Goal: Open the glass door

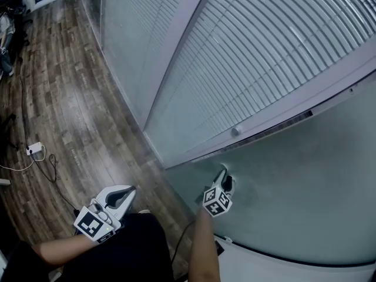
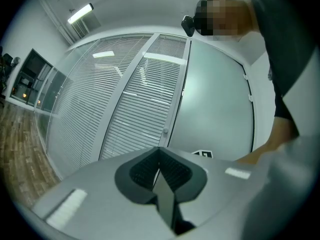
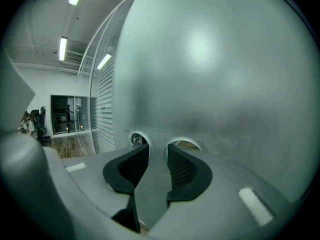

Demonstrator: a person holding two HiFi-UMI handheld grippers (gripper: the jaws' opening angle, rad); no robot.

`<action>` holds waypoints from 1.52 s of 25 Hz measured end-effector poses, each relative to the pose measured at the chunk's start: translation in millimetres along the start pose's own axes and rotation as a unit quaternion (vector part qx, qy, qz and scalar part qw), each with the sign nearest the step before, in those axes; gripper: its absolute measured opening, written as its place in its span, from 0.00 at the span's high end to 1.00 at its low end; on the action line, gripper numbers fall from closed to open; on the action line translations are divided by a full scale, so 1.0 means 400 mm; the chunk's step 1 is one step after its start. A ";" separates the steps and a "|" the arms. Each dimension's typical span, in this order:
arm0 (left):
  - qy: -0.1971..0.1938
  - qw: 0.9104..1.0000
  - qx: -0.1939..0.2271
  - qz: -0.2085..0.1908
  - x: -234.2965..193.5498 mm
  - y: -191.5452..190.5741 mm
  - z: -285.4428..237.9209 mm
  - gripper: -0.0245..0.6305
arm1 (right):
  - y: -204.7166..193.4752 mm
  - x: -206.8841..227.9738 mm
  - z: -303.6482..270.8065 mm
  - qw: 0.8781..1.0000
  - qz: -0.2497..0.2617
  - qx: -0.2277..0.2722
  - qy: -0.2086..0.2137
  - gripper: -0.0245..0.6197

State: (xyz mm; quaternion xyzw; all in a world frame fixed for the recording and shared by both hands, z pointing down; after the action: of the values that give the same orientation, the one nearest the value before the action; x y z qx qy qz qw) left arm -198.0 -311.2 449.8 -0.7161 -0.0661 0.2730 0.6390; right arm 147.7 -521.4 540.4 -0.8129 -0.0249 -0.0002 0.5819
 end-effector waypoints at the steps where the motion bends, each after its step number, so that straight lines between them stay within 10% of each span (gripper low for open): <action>1: -0.004 1.000 -0.001 0.000 -0.003 -0.004 0.001 0.96 | -0.005 -0.003 0.007 1.000 0.000 0.001 -0.001 0.78; 27: -0.098 0.995 -0.023 0.024 0.058 -0.012 -0.102 0.96 | -0.028 -0.080 0.162 0.999 0.010 0.009 0.037 0.78; 38: -0.127 0.991 -0.014 -0.038 0.141 0.009 -0.113 0.96 | -0.054 -0.092 0.219 0.998 -0.003 -0.006 0.056 0.78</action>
State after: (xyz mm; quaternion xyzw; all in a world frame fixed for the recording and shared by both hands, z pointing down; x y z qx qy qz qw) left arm -129.9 -326.4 430.5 -0.6815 -0.1782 0.3362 0.6251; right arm 107.6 -433.1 531.4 -0.8148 0.0053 -0.0482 0.5777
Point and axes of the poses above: the fingertips, and each gripper's own axes: z backward along the fingers, x to its right, y out of its top, the point moved 5 cm from there along z, backward along the fingers, and after that the axes turned 2 degrees about -x, right-handed, at the moved point
